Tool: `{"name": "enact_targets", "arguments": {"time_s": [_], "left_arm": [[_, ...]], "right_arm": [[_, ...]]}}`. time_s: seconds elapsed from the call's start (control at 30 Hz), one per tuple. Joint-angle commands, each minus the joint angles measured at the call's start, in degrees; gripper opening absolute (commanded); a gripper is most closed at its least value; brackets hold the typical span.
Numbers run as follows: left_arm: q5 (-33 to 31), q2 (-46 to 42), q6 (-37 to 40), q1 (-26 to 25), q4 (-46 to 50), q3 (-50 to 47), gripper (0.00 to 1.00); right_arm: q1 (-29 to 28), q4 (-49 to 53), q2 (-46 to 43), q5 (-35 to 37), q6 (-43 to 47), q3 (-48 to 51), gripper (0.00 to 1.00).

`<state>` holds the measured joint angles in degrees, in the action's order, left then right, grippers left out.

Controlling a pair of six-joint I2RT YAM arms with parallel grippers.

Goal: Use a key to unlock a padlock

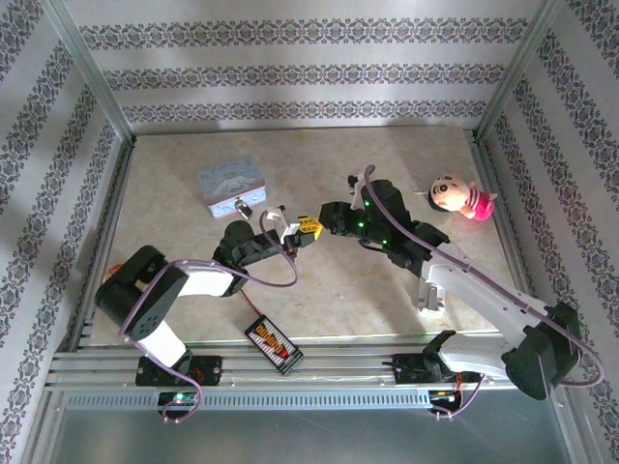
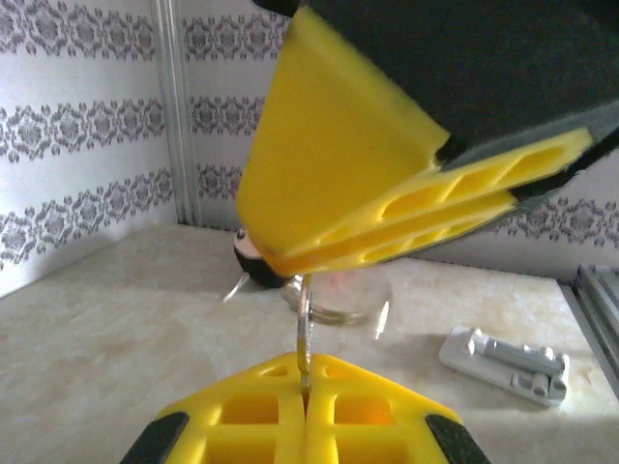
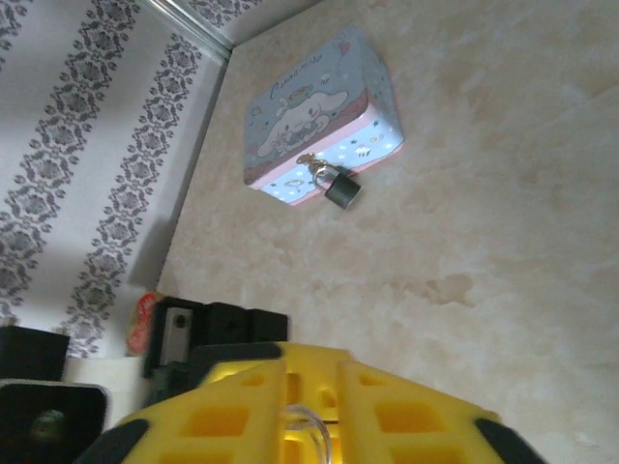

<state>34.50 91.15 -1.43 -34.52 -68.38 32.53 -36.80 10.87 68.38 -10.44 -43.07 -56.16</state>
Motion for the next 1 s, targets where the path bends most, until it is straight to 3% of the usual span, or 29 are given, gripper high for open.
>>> {"name": "enact_targets", "arguments": {"time_s": [0.0, 0.17, 0.37, 0.6, 0.97], "left_arm": [[1.8, -8.9, 9.6, -0.4, 25.3, 3.2, 0.0], [3.1, -18.2, 24.4, -0.4, 64.0, 13.0, 0.0], [7.8, -20.0, 37.4, -0.4, 90.5, 24.5, 0.0], [9.3, -18.7, 45.6, -0.4, 106.2, 32.9, 0.0], [9.6, -18.7, 47.6, -0.4, 109.3, 34.8, 0.0]], "right_arm": [[1.2, 0.0, -3.9, -2.5, 6.1, 0.5, 0.31], [1.5, 1.9, -8.9, -6.5, 18.3, 0.8, 0.37], [1.1, -0.1, -13.9, -12.7, 26.1, 3.8, 0.37], [-1.3, 0.2, -14.6, -18.8, 30.5, 5.4, 0.36], [-4.6, 0.2, -7.6, -25.9, 34.1, 2.8, 0.32]]}}
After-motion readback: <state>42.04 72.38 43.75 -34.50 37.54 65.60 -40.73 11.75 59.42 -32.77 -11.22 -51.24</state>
